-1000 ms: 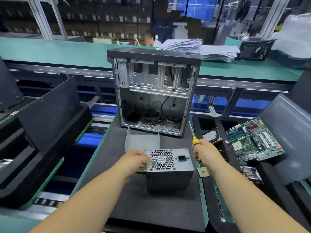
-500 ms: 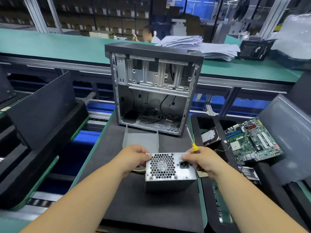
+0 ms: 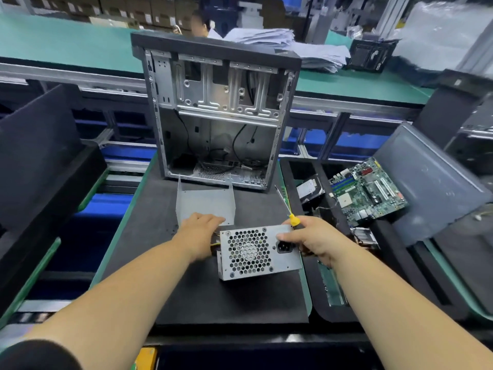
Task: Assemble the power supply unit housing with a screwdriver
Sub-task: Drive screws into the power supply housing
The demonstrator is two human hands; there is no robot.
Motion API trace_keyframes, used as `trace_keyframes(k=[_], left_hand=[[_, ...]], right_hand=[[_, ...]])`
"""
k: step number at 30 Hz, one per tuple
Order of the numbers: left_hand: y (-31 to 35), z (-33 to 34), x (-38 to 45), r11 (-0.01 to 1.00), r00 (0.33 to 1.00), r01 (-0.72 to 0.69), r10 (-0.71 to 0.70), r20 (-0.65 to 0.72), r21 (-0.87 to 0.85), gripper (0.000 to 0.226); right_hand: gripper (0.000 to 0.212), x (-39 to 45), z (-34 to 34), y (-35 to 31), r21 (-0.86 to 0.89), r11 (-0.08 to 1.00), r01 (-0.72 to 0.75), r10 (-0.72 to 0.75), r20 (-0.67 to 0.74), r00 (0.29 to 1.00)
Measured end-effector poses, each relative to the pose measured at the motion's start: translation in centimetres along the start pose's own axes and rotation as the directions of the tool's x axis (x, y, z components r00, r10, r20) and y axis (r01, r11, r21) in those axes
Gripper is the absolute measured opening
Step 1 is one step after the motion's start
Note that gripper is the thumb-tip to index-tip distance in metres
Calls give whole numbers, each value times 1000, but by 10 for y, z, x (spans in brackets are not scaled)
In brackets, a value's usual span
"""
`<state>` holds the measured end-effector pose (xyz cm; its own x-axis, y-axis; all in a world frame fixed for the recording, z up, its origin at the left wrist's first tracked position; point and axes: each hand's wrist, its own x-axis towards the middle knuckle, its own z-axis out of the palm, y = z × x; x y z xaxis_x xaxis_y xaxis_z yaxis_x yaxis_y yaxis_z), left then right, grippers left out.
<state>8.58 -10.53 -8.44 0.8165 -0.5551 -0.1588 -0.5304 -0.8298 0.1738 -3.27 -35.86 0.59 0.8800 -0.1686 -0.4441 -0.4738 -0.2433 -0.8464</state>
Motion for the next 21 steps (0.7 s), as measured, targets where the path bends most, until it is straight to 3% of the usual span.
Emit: trace_keyframes(k=[3,7,11,21], left_hand=[[4,14,10,994,997,-17,8,81,109,58],[8,10,12,960,1000,-14,6,29,280,26],[10,-12,7,954,1000,-9,12,-11,300,9],[7,-54,-18,983,992,114,-121,-37,-146,15]], right_hand=[[13,-4,0,1,2,1000,4,-4,5,1000],[13,-9,0,5,-27,999,21,-20,5,1000],[16,-13,-1,7,-33,998,57,-56,25,998],[22,-18,13,20,165,969,182,-180,-25,983]])
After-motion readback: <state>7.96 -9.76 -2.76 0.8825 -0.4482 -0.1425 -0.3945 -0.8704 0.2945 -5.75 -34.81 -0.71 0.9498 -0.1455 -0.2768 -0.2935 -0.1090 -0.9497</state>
